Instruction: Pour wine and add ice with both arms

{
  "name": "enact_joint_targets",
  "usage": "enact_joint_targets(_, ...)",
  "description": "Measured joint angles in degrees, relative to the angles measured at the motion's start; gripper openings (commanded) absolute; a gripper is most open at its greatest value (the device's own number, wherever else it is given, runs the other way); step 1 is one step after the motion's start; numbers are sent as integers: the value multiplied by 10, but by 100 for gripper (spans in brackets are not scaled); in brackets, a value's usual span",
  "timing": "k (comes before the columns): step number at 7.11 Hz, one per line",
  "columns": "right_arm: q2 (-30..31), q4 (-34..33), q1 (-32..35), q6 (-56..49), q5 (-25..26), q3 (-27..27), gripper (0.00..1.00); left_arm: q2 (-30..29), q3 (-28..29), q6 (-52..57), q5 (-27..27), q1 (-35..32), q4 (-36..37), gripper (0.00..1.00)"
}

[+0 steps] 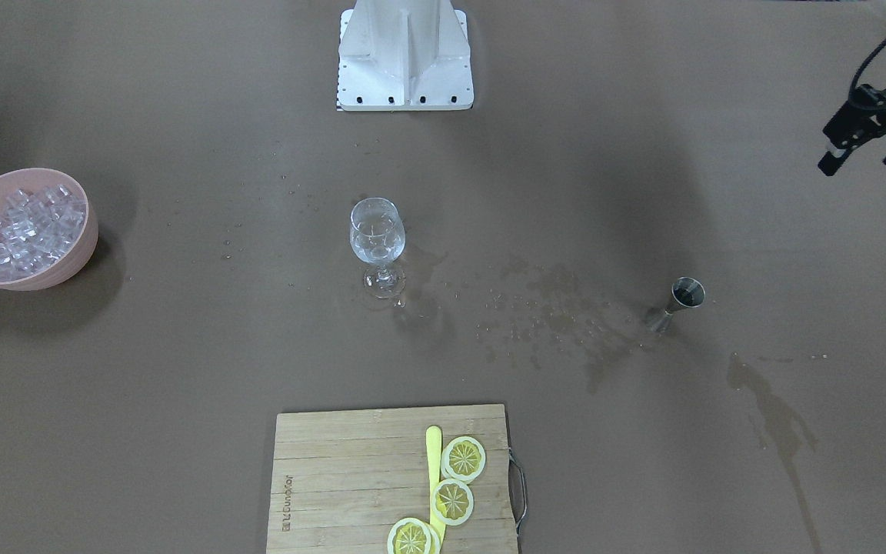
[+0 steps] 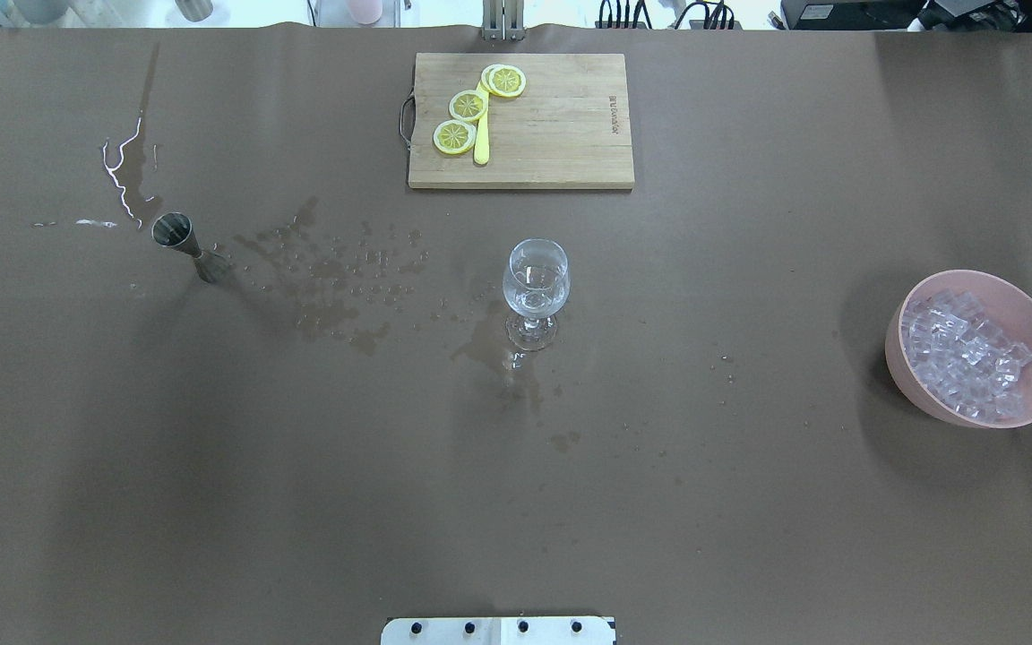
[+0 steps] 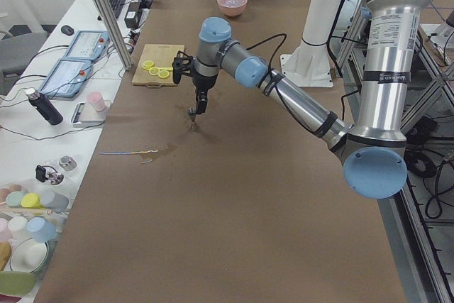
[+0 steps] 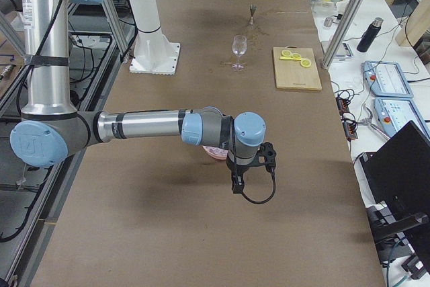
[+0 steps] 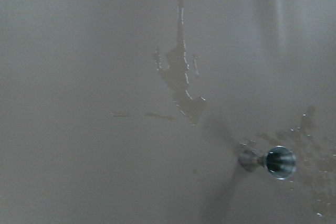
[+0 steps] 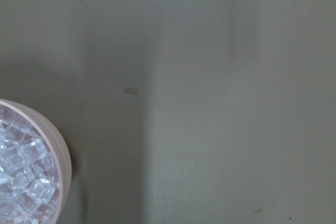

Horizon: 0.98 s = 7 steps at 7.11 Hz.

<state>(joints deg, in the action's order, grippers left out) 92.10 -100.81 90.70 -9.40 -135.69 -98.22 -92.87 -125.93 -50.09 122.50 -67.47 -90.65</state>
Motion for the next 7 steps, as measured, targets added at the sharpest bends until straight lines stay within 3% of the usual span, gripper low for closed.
enact_joint_targets(3, 0, 0, 0, 0, 0, 0, 100, 2, -59, -214, -223, 187, -12, 98)
enact_joint_targets(7, -1, 0, 0, 1, 0, 1, 100, 16, -54, -375, -514, 391, -15, 98)
